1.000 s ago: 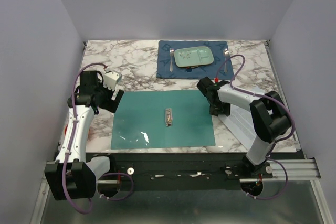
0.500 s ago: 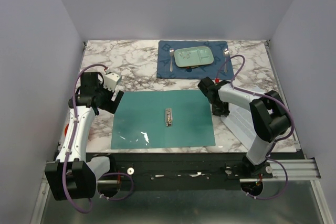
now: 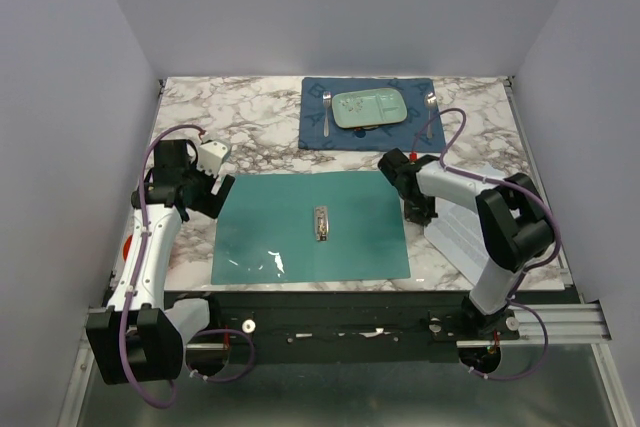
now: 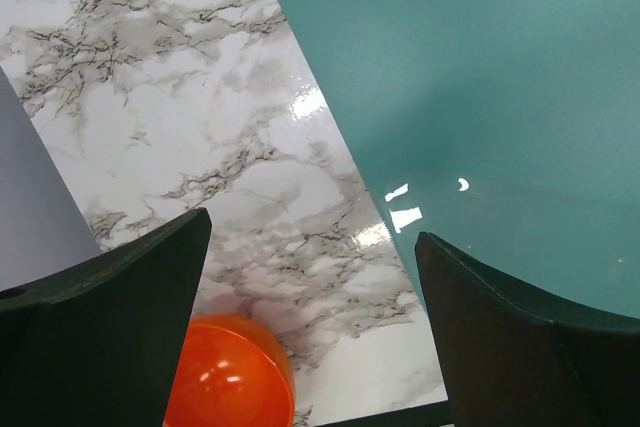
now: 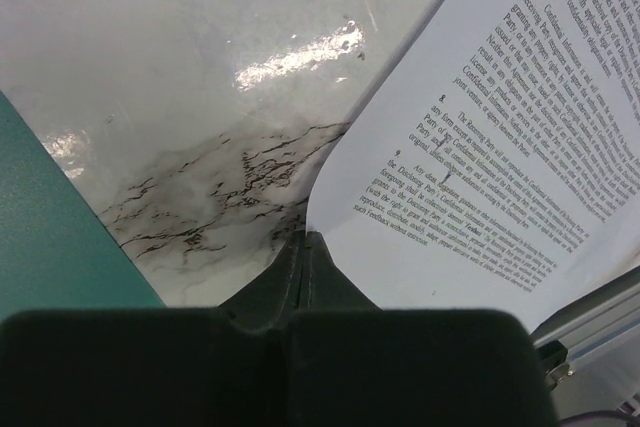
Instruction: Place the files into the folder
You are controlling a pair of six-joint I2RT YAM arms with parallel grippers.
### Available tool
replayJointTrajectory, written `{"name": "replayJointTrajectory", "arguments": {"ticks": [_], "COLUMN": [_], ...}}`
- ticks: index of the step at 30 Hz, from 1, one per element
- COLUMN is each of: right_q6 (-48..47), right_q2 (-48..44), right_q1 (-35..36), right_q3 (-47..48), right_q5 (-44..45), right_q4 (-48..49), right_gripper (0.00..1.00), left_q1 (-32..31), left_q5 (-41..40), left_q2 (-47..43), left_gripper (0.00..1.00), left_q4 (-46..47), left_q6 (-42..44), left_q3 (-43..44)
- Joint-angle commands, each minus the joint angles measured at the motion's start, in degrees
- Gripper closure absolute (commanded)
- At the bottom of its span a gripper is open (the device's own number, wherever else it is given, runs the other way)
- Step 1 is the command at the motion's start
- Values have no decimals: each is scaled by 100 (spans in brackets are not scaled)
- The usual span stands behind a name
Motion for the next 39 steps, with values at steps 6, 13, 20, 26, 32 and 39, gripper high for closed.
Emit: {"name": "replayJointTrajectory", "arguments": {"ticks": [6, 13, 20, 26, 32, 39], "right_q6": [-462, -691, -1086, -981, -779, -1007], "right_q2": [-839, -919, -683, -208, 110, -865], "right_q1": [327, 1610, 2736, 3255, 3317, 2266], "right_q3": [-70, 395, 870, 1441, 1819, 1531], "right_q5": [-702, -632, -921, -1194, -1335, -1412], "right_q4": [414, 344, 555, 555, 494, 826], "right_gripper": [99, 99, 99, 99, 55, 30], "left_q1": [-14, -23, -23, -14, -23, -14], "left_q5": [-165, -306, -429, -412, -412, -412], "left_q2": [-13, 216, 260, 251, 216, 321], "left_gripper": [1, 1, 1, 1, 1, 1], "left_q4": [186, 318, 388, 327, 247, 291], "left_q6": [42, 15, 77, 77, 121, 200], "left_q3": [-97, -158, -229, -185, -176, -299]}}
